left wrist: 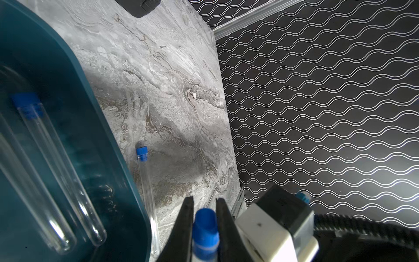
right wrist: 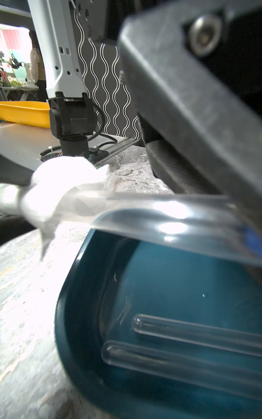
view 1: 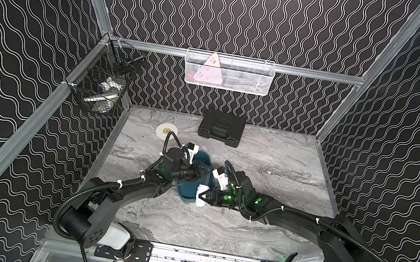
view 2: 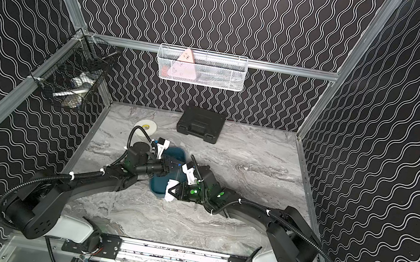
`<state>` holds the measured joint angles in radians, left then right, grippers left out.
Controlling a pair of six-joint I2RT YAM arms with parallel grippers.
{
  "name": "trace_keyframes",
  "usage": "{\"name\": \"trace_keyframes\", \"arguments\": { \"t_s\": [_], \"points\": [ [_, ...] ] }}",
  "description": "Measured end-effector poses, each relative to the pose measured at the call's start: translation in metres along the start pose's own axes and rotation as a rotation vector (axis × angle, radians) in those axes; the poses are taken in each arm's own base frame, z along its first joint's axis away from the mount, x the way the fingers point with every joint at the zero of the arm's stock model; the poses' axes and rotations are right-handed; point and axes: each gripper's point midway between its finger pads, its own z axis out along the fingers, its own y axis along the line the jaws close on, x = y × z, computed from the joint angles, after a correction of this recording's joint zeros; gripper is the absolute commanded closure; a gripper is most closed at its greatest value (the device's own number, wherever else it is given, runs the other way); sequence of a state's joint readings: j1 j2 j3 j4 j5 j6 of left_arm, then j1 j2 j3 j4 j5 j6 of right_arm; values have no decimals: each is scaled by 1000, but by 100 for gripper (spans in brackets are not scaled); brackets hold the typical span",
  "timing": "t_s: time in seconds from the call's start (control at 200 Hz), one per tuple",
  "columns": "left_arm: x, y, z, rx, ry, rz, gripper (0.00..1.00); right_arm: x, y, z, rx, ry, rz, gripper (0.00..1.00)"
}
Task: Wipe the exteriors of test tubes
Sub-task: Wipe the dirt from the test tube.
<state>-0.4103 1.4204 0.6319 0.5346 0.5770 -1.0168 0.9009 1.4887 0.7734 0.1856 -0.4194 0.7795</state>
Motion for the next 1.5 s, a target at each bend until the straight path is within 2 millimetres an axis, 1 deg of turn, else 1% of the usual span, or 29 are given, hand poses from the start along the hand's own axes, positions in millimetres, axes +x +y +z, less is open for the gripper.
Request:
{"name": "trace_keyframes", "arguments": {
  "t_s": [0.235,0.38,0.445,0.575,0.755,0.866,0.961,1.036,1.151,1.216,1.281,1.321,1.416,1.501],
  "points": [
    [-3,-1,-1,6,-3,23,86,16,3,7,26,32,-2,83],
    [-3,-2,-1,9,-1,24,85,15,3,6,37,32,-4,83],
    [-5,-3,-2,13,-10,28,85,11,4,4,46,35,-8,83],
    [-14,-12,-5,34,-53,51,85,-4,6,-3,39,44,-14,82],
    [-18,-15,-6,41,-71,43,85,-48,0,-16,12,-14,-16,83],
    [-17,-15,-6,40,-67,31,85,-69,-1,-20,-14,-38,-21,82],
    [-17,-15,-6,42,-67,30,85,-80,0,-19,-28,-46,-28,82],
    [-17,-15,-6,39,-68,29,85,-83,-1,-17,-32,-41,-38,82],
    [-15,-12,-6,30,-58,21,86,-76,-1,-15,-41,-36,-46,83],
    [-11,-9,-6,22,-37,10,86,-65,-3,-14,-34,-38,-51,83],
    [-9,-6,-7,17,-22,0,86,-48,-3,-12,-20,-26,-48,83],
    [-10,-4,-7,15,-21,-4,86,-34,-4,-10,-13,-9,-48,83],
    [-15,0,-8,8,-30,-10,86,1,-3,-5,3,39,-47,83],
    [-20,2,-8,7,-37,-14,86,26,-4,-2,8,72,-50,83]
  ]
}}
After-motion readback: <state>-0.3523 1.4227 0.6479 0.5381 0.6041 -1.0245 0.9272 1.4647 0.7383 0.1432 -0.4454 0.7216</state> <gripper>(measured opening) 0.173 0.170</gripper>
